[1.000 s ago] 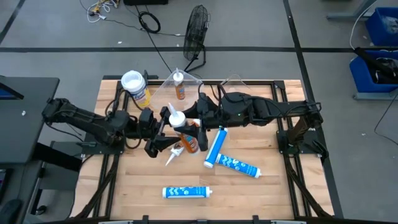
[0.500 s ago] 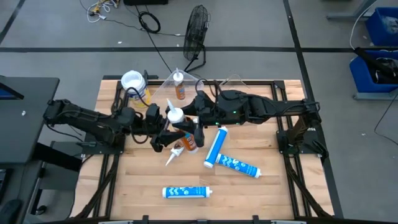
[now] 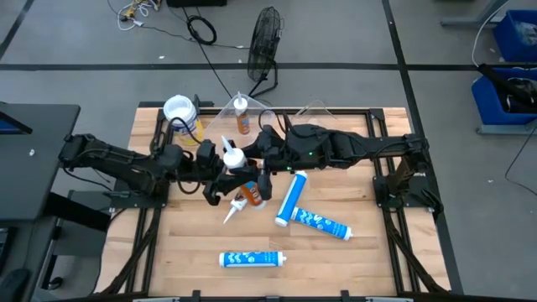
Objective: Pick & place silicon tubes, Sealant and Lysol wipes
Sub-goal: Put the bottom brown sealant into the white transparent bin
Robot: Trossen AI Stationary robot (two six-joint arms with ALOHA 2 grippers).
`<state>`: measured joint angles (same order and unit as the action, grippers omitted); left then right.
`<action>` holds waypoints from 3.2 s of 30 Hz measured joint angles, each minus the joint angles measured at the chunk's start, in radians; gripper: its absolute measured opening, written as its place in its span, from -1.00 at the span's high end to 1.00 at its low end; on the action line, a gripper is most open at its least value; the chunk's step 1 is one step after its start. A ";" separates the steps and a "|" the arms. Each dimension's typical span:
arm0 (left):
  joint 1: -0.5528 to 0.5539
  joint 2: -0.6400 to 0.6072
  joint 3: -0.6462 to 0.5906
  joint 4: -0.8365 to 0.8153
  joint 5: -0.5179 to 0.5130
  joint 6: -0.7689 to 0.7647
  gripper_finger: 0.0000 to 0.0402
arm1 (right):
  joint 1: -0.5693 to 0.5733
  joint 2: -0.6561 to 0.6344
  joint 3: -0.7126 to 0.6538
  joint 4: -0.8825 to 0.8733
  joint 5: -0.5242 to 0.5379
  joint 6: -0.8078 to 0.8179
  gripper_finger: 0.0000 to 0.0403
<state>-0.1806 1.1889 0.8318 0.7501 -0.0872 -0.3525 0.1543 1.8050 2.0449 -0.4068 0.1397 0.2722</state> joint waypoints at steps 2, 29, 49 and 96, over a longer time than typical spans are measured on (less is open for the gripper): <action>0.000 0.000 0.000 0.001 0.001 0.011 -0.12 | -0.001 0.000 0.000 -0.001 -0.001 0.017 -0.04; -0.003 0.000 -0.002 -0.011 0.021 0.048 -0.05 | -0.003 -0.021 0.002 -0.027 -0.035 0.060 -0.43; 0.031 -0.069 -0.002 -0.194 -0.573 0.521 -0.05 | 0.077 -0.300 0.002 -0.517 0.325 0.194 -0.22; 0.561 -0.015 -0.187 -0.179 -0.040 0.442 -0.04 | 0.106 -0.092 0.000 -0.551 0.577 0.428 0.99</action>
<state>0.3808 1.1743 0.6449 0.5713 -0.1268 0.0894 0.2608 1.7127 2.0449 -0.9578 0.7168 0.6998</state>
